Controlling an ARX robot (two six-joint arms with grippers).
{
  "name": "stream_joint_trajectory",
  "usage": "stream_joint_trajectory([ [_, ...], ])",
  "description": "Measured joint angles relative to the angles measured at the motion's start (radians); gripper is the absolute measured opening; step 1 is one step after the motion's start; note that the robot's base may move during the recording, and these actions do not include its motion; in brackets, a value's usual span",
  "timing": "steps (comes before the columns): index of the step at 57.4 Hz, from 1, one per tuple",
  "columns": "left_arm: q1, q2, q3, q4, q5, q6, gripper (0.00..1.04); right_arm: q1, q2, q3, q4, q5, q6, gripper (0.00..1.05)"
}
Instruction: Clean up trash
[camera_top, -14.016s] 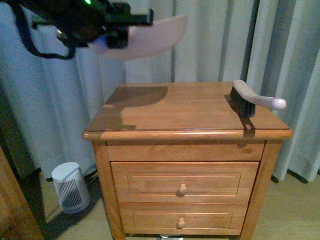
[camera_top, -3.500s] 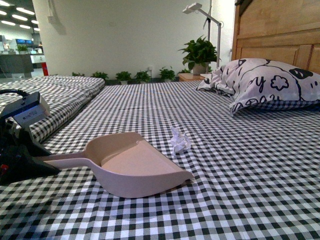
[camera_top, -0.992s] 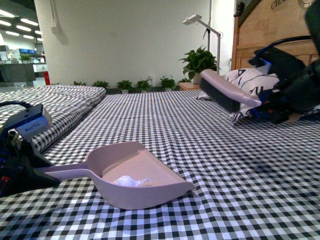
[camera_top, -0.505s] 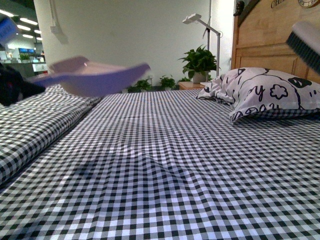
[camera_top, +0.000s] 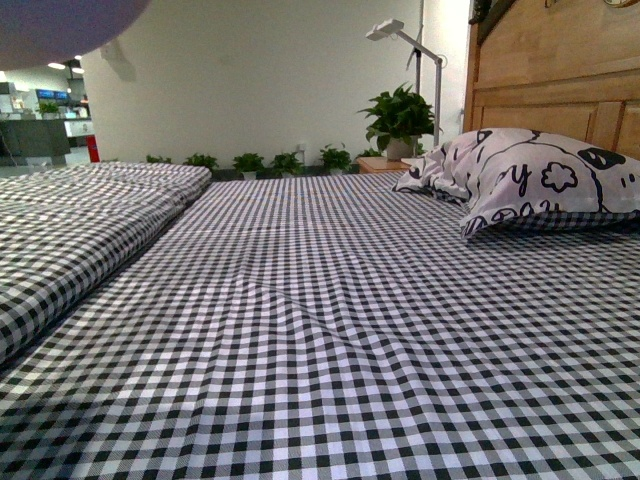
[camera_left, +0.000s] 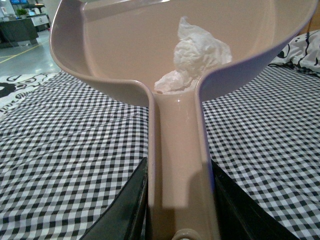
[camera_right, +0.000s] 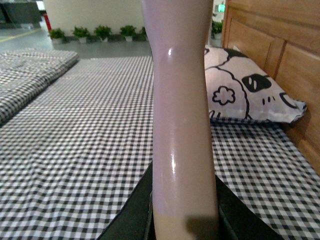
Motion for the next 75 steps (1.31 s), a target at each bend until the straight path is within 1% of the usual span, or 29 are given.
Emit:
stream_joint_trajectory([
  [12, -0.066, -0.248, -0.153, -0.066, -0.053, -0.027, 0.29, -0.077, -0.206, -0.08, -0.039, -0.084, 0.067, 0.19],
  [18, -0.07, -0.346, -0.208, -0.091, -0.057, -0.031, 0.29, -0.113, -0.283, -0.107, -0.06, -0.131, 0.098, 0.19],
  [25, -0.067, -0.438, -0.266, -0.121, -0.091, -0.041, 0.29, -0.15, -0.36, -0.134, -0.081, -0.188, 0.126, 0.19],
  [30, -0.067, -0.467, -0.291, -0.13, -0.1, -0.045, 0.29, -0.163, -0.38, -0.143, -0.093, -0.196, 0.128, 0.19],
  [38, -0.067, -0.471, -0.296, -0.136, -0.09, -0.052, 0.29, -0.172, -0.384, -0.14, -0.142, -0.181, 0.13, 0.19],
  [75, -0.067, -0.473, -0.296, -0.136, -0.087, -0.06, 0.29, -0.172, -0.373, -0.14, -0.145, -0.181, 0.13, 0.19],
])
